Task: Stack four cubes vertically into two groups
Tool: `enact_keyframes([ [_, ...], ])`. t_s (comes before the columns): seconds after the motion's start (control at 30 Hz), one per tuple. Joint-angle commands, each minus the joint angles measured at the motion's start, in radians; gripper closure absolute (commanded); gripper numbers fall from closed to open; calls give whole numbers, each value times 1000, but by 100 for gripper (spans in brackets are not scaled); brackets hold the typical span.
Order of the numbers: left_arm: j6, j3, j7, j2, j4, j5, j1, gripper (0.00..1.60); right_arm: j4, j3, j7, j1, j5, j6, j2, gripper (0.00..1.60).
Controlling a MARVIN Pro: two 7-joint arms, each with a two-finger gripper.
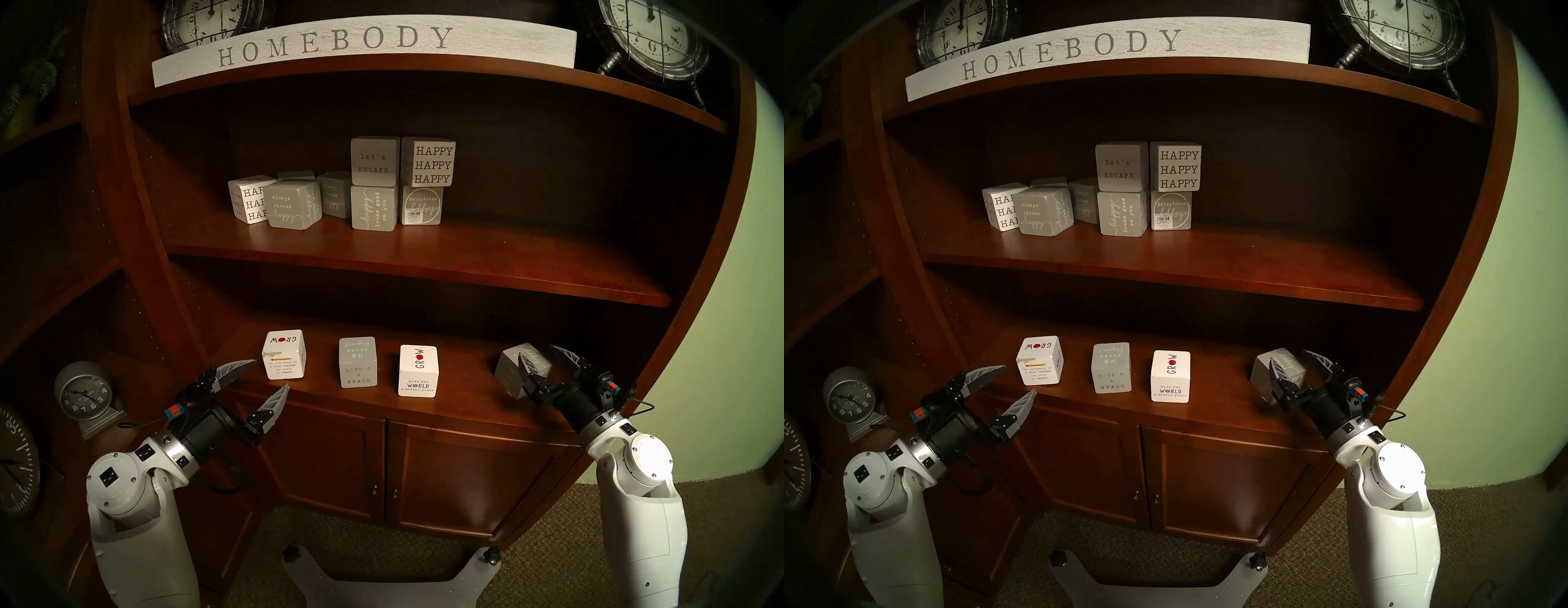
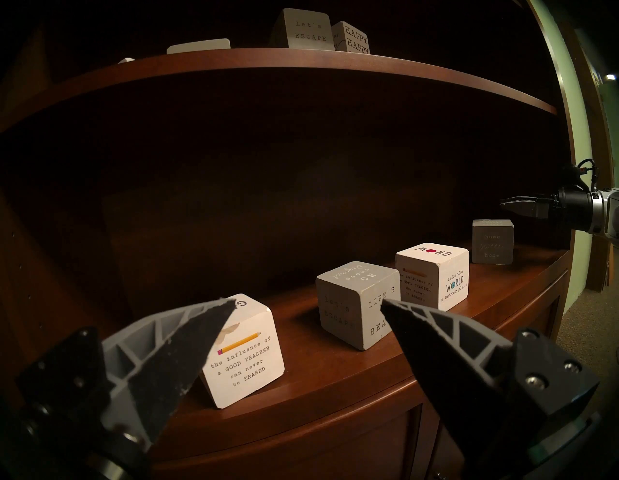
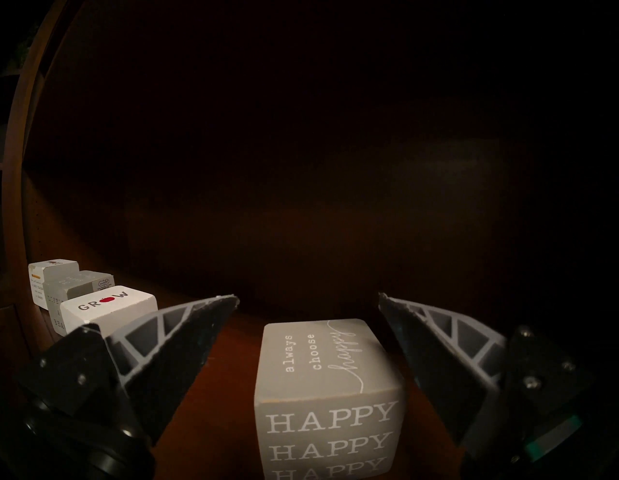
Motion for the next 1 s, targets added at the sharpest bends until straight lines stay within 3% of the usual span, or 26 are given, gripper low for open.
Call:
enact_keyframes([
  [0.0, 1, 0, 1, 2, -13, -3, 1, 0, 11, 0, -2, 25, 7, 5, 2, 0],
  [0.47, 1, 0, 1, 2, -13, -3, 1, 0, 75, -30, -4, 61, -12, 11, 11, 0],
  [0.97, 1, 0, 1, 2, -13, -3, 1, 0, 83, -45, 1, 51, -23, 5, 11, 0],
])
